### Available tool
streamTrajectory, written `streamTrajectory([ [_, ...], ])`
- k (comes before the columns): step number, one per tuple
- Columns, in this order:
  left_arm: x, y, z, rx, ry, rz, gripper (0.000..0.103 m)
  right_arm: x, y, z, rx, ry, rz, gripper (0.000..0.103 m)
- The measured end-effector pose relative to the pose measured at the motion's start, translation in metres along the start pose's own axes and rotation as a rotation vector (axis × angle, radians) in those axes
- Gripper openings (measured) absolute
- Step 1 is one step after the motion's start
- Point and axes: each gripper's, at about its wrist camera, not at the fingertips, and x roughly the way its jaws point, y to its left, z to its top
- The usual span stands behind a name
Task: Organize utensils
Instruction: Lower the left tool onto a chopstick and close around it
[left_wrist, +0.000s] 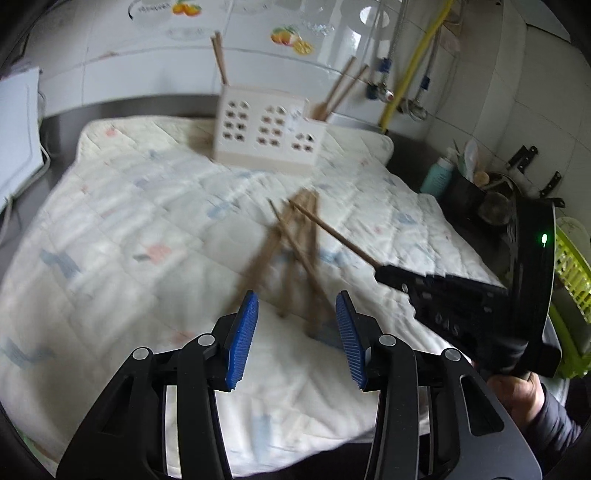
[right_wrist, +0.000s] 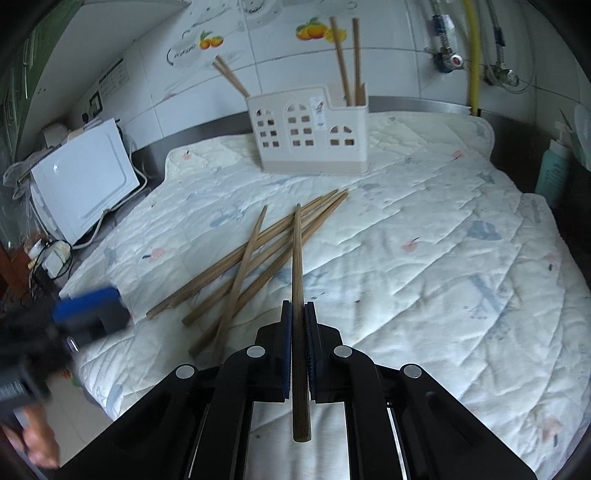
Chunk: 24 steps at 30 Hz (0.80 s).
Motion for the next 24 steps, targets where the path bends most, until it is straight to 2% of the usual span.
streamTrajectory([
  [2, 0.008, -0.007, -0.004, -0.012, 0.018, -0.008, 0.041, -0.005, -0.004, 0.001, 0.003, -0.010, 0.000, 0.006],
  [7, 0.028, -0.020, -0.013, -0.048, 0.073, -0.046, 0.028, -0.016, -0.013, 0.003, 0.014, -0.036, 0.008, 0.006],
  [11, 0.041, -0.023, -0.018, -0.070, 0.099, -0.043, 0.025, -0.019, -0.017, 0.002, 0.018, -0.044, 0.016, 0.006],
  [12, 0.043, -0.024, -0.018, -0.071, 0.102, -0.045, 0.021, -0.020, -0.019, 0.001, 0.021, -0.045, 0.021, 0.006],
  [16, 0.048, -0.028, -0.017, -0.061, 0.099, -0.023, 0.021, -0.020, -0.021, 0.000, 0.025, -0.050, 0.029, 0.006],
  [24, 0.059, -0.023, -0.018, -0.115, 0.113, 0.020, 0.020, -0.023, -0.021, 0.001, 0.023, -0.062, 0.028, 0.006],
])
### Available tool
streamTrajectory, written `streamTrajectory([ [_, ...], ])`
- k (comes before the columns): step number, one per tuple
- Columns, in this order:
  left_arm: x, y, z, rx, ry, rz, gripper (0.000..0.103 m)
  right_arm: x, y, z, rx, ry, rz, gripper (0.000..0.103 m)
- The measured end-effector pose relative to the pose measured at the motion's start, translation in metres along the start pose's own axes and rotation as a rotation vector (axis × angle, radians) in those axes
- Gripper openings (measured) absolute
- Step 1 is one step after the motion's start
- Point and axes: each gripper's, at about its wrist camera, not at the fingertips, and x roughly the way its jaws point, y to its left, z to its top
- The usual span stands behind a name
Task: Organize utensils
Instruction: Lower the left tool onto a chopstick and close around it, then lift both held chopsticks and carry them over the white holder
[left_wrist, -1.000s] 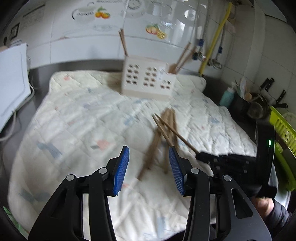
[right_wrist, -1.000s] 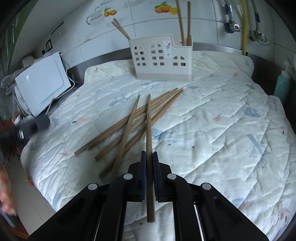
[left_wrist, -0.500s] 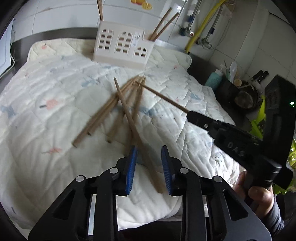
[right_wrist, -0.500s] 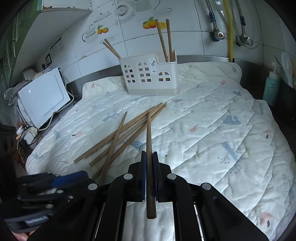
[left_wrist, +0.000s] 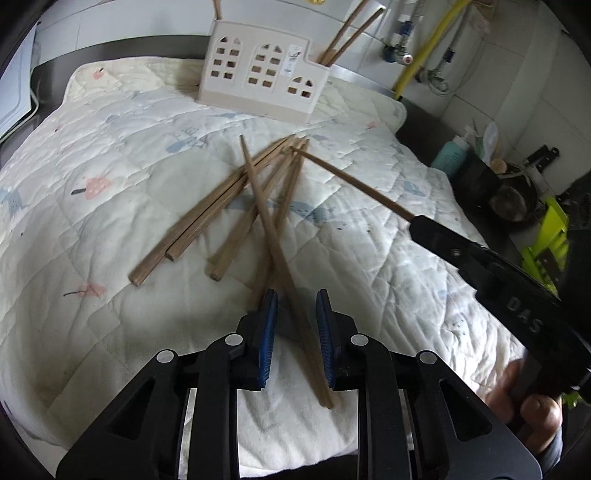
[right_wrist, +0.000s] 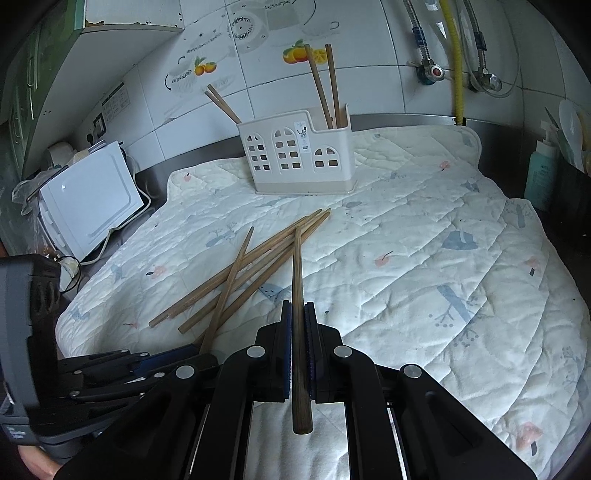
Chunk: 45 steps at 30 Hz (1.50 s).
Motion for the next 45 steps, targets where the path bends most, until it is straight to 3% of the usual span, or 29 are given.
streamTrajectory([
  [7, 0.004, -0.009, -0.001, 0.054, -0.027, 0.082, 0.011, -0.001, 0.000, 0.001, -0.002, -0.004, -0.002, 0.006],
  [11, -0.003, -0.002, 0.002, 0.057, -0.030, 0.072, 0.005, -0.006, 0.002, 0.004, -0.007, -0.019, -0.006, 0.006],
  [26, -0.052, 0.017, 0.033, 0.095, -0.209, -0.011, 0.005, -0.034, 0.015, 0.040, -0.024, -0.096, 0.001, 0.006],
  [38, -0.074, 0.029, 0.085, 0.171, -0.276, -0.050, 0.005, -0.037, 0.032, 0.114, -0.113, -0.101, 0.018, 0.006],
  [45, -0.082, 0.036, 0.117, 0.205, -0.299, -0.070, 0.006, -0.040, 0.041, 0.184, -0.192, -0.135, -0.029, 0.007],
])
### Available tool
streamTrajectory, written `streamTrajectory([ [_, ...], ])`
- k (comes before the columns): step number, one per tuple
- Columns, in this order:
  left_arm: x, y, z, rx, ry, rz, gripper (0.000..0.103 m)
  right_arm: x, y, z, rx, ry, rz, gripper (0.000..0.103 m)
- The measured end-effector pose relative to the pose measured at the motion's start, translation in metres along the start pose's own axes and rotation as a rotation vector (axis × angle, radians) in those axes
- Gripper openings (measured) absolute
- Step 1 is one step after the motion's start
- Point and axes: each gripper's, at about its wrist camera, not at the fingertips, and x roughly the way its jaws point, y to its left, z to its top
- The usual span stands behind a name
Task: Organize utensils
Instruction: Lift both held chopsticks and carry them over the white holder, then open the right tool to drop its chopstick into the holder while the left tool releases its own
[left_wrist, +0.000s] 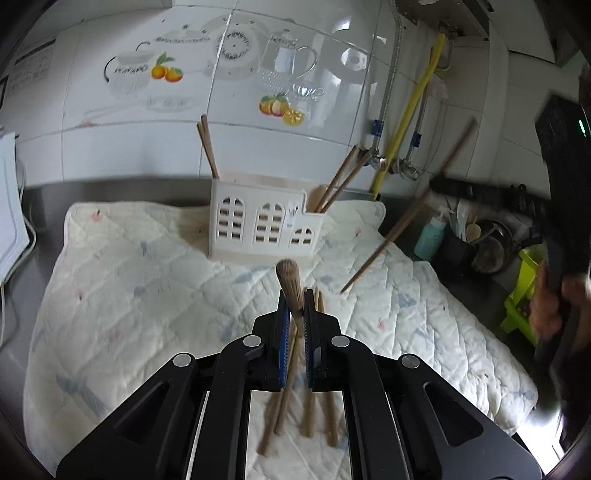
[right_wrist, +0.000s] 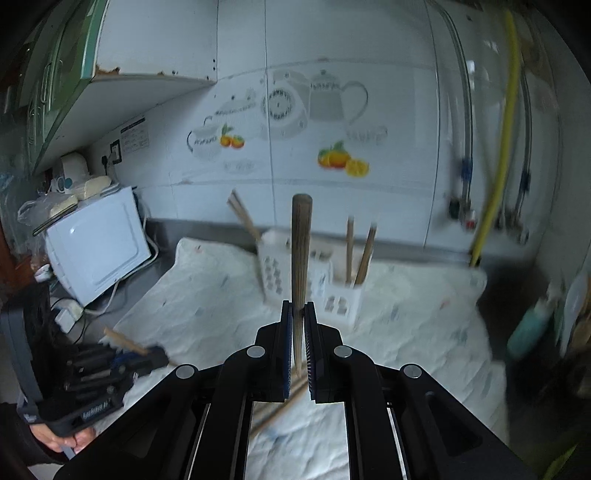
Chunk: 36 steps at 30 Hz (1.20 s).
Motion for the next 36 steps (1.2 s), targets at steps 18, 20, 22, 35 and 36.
streamTrajectory([
  [18, 0.012, 0.014, 0.065, 0.027, -0.077, -0.028, 0.005, 0.088, -0.011, 0.114, -0.063, -0.029, -0.140, 0.007],
  [20, 0.012, 0.015, 0.075, 0.032, -0.094, -0.023, 0.005, 0.106, -0.016, 0.112, -0.061, 0.004, -0.157, 0.007],
  [22, 0.011, 0.016, 0.089, 0.039, -0.122, -0.014, 0.005, 0.119, -0.020, 0.108, -0.055, 0.032, -0.164, 0.007],
  [35, 0.027, 0.023, 0.199, 0.065, -0.327, 0.051, 0.005, 0.150, -0.027, 0.093, -0.047, 0.084, -0.146, 0.009],
  [36, 0.030, 0.024, 0.206, 0.070, -0.341, 0.062, 0.005, 0.149, -0.028, 0.094, -0.047, 0.078, -0.145, 0.010],
])
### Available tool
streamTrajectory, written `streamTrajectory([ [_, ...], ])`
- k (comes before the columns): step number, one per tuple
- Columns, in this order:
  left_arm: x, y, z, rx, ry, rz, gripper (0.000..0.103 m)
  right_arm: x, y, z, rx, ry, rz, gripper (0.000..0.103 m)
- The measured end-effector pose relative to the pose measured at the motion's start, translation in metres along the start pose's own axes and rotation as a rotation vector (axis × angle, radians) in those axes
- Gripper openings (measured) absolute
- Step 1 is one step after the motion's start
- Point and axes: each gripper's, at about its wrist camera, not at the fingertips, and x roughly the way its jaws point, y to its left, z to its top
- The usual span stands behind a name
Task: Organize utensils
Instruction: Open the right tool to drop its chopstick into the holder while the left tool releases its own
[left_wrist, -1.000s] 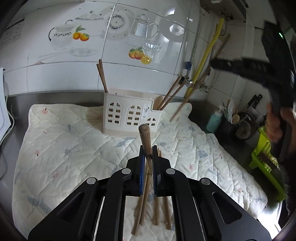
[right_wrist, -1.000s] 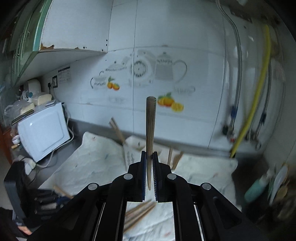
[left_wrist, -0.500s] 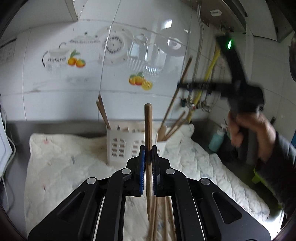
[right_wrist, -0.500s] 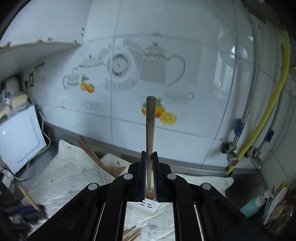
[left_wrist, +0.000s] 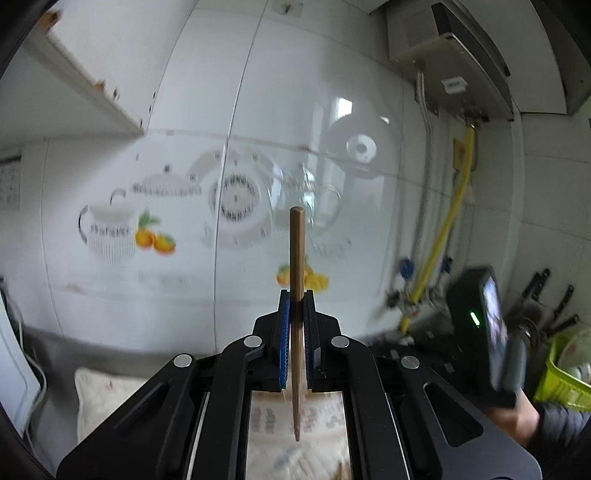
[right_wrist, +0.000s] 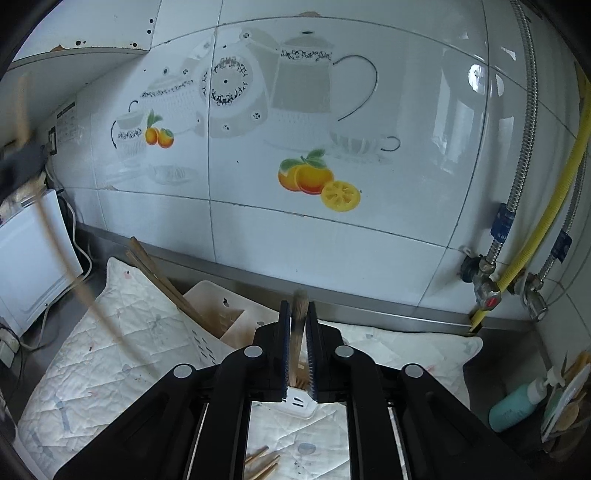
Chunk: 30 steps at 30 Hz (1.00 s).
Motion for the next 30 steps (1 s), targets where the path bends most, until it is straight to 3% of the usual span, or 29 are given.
streamTrajectory([
  [4, 0.022, 0.005, 0.012, -0.005, -0.021, 0.034, 0.005, -0.009, -0.003, 0.000, -0.008, -0.029, -0.009, 0.021],
  [17, 0.087, 0.022, -0.009, -0.018, 0.007, 0.115, 0.005, -0.060, 0.005, -0.030, -0.013, -0.114, 0.043, 0.028],
  [30, 0.108, 0.027, -0.036, -0.043, 0.091, 0.093, 0.007, -0.063, 0.007, -0.109, 0.038, -0.027, 0.033, 0.028],
])
